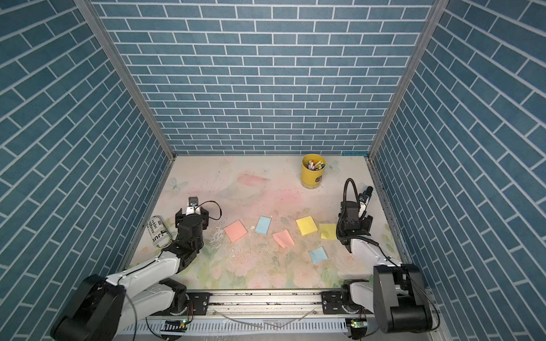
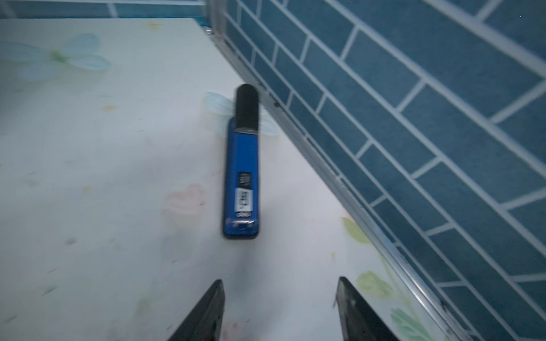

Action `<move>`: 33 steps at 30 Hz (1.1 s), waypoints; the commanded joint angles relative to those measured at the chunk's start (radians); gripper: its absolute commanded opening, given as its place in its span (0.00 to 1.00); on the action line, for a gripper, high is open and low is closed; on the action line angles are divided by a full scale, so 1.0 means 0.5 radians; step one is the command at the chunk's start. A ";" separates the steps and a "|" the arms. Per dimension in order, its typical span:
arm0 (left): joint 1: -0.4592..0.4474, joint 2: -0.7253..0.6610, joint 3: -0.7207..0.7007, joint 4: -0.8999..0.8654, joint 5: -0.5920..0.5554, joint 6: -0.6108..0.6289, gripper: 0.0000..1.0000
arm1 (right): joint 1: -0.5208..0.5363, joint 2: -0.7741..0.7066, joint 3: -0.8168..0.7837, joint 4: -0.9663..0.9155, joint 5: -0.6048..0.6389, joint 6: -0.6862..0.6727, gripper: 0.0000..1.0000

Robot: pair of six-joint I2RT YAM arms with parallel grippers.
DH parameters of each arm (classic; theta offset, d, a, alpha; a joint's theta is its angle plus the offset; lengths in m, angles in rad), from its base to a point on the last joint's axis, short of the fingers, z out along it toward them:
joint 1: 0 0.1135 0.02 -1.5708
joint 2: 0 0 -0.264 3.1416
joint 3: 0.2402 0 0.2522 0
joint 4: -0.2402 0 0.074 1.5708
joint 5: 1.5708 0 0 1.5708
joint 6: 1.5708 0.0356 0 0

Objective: Tear off pages from different memo pads
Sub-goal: Reset both arms

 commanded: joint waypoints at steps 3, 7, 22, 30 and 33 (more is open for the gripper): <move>0.123 0.454 -0.022 0.966 0.076 0.200 0.81 | -0.053 0.203 -0.082 0.831 0.024 -0.278 0.64; 0.227 0.747 0.092 1.037 0.241 0.165 0.85 | -0.117 0.280 -0.008 0.809 -0.324 -0.222 0.64; 0.557 0.769 0.241 0.612 0.803 -0.121 1.00 | -0.164 0.632 -0.113 1.390 -0.859 -0.324 0.90; 0.572 0.767 0.248 0.597 0.846 -0.114 1.00 | -0.170 0.613 -0.090 1.311 -0.860 -0.297 0.99; 0.572 0.770 0.255 0.585 0.886 -0.097 1.00 | -0.172 0.615 -0.090 1.313 -0.860 -0.298 0.99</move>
